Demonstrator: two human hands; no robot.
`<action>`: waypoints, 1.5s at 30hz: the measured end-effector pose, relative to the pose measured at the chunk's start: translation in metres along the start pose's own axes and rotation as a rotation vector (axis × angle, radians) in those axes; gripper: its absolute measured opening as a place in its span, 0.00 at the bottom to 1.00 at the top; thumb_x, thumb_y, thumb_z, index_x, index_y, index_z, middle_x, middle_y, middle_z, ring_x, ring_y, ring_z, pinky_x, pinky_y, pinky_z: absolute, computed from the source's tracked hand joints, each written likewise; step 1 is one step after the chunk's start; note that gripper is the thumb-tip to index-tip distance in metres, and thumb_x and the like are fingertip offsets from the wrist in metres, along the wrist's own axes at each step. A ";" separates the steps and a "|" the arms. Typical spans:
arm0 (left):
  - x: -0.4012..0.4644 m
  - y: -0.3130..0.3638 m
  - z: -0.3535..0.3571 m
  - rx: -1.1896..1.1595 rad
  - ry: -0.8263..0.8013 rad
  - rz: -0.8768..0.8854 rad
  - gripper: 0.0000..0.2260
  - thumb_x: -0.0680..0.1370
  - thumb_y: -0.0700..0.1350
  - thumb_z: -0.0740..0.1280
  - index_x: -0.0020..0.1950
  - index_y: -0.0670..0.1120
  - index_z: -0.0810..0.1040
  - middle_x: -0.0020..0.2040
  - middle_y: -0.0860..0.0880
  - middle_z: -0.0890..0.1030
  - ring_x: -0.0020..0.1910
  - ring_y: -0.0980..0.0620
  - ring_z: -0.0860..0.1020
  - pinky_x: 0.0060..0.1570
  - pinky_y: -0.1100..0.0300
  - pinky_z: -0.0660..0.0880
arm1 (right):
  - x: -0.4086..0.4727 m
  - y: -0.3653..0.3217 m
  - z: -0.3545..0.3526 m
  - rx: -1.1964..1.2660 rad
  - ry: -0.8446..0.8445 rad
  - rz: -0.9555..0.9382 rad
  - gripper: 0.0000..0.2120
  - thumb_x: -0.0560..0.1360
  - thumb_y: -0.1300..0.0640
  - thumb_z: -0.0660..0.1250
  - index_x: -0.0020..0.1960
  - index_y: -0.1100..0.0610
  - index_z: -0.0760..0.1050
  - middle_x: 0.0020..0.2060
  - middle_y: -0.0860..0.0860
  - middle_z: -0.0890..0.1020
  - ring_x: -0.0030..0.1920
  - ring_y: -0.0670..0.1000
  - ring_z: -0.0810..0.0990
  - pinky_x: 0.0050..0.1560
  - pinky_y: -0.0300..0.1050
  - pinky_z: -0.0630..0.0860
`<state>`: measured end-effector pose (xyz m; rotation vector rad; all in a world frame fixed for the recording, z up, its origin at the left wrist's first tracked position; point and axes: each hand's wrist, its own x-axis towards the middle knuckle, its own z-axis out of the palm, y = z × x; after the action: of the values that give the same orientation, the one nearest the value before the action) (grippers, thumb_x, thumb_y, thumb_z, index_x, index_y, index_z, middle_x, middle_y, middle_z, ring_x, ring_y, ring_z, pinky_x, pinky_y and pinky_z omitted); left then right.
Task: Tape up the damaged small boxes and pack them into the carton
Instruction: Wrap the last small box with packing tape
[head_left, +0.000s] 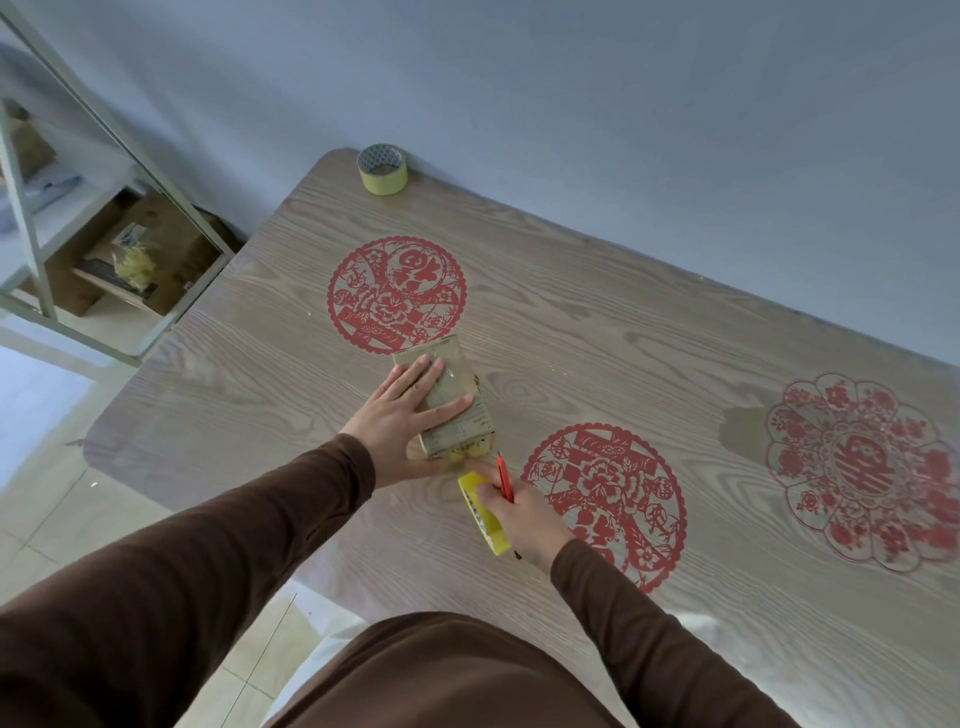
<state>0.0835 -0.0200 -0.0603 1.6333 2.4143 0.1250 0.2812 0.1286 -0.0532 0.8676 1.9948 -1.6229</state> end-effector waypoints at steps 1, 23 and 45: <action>0.001 -0.003 -0.001 0.013 -0.011 0.014 0.38 0.74 0.75 0.54 0.81 0.65 0.47 0.83 0.43 0.44 0.81 0.42 0.40 0.79 0.44 0.41 | 0.002 -0.002 0.003 0.041 -0.001 0.007 0.20 0.81 0.43 0.61 0.71 0.47 0.74 0.58 0.48 0.81 0.57 0.51 0.80 0.65 0.53 0.76; -0.018 0.111 0.028 -1.745 0.120 -1.233 0.02 0.80 0.44 0.68 0.52 0.49 0.80 0.44 0.46 0.80 0.38 0.49 0.78 0.39 0.57 0.77 | -0.018 -0.020 -0.045 -0.428 0.220 -0.223 0.22 0.75 0.33 0.65 0.55 0.50 0.69 0.37 0.44 0.76 0.37 0.47 0.76 0.37 0.45 0.72; -0.015 0.093 0.037 -1.338 0.245 -1.218 0.05 0.76 0.47 0.74 0.39 0.49 0.85 0.36 0.49 0.83 0.39 0.50 0.78 0.43 0.57 0.75 | 0.029 -0.027 -0.055 -0.970 0.069 -0.166 0.22 0.83 0.41 0.52 0.36 0.51 0.67 0.34 0.49 0.76 0.38 0.53 0.77 0.38 0.47 0.66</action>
<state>0.1814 -0.0006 -0.0757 -0.4285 2.0532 1.3180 0.2451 0.1847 -0.0408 0.3753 2.5346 -0.5060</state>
